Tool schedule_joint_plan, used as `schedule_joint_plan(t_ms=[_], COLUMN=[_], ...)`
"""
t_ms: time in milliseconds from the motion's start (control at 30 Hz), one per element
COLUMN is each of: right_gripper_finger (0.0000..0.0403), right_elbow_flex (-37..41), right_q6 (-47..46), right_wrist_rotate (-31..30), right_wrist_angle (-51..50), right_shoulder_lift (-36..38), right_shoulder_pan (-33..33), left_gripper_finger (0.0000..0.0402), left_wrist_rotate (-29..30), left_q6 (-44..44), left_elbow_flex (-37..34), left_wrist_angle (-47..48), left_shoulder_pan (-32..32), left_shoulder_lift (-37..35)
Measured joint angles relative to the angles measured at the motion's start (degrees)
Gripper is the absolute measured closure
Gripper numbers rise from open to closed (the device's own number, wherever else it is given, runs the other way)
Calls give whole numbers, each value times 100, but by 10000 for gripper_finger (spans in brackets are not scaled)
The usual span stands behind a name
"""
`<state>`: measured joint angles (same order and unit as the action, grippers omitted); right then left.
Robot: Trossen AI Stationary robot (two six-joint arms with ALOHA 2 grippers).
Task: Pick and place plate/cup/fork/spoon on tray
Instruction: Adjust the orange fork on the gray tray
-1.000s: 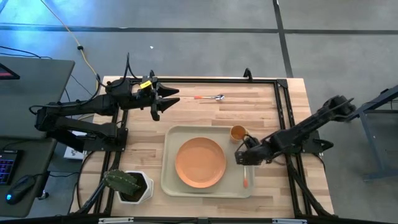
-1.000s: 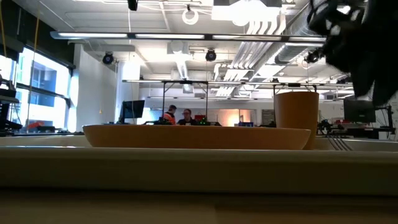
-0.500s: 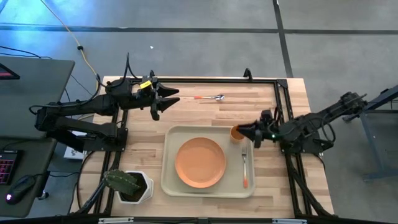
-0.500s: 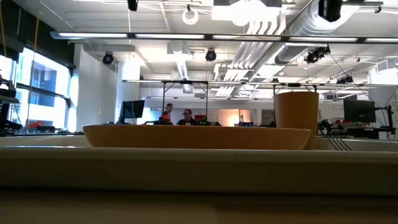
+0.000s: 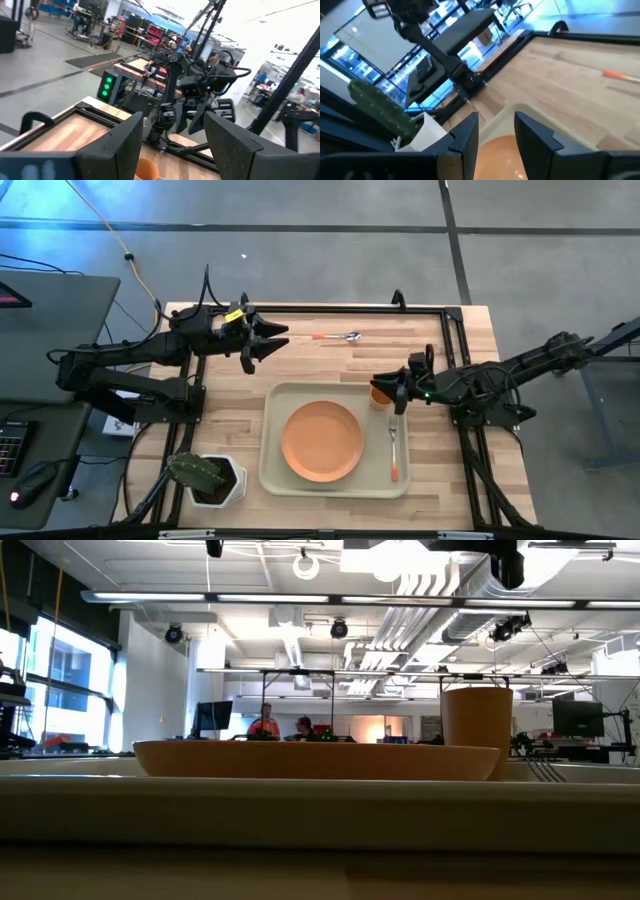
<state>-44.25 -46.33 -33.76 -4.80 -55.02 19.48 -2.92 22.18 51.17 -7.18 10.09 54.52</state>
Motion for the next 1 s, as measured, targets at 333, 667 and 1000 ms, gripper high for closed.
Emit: schedule_joint_plan(t_ms=[333,667,1000], right_gripper_finger=[286,286,286], right_elbow_flex=[2,4,4], right_q6=[22,5,-11], right_wrist_rotate=[-51,-204,-210], right_wrist_angle=[386,646,723], right_shoulder_lift=[-129,-127,-127], right_shoulder_pan=[1,1,1], left_gripper_finger=[202,202,202], left_wrist_rotate=[-103,-104,-104], left_q6=[21,176,174], left_elbow_flex=[1,1,-1], left_wrist_angle=[1,2,2], left_shoulder_pan=[0,0,0], left_shoulder_lift=[0,0,0])
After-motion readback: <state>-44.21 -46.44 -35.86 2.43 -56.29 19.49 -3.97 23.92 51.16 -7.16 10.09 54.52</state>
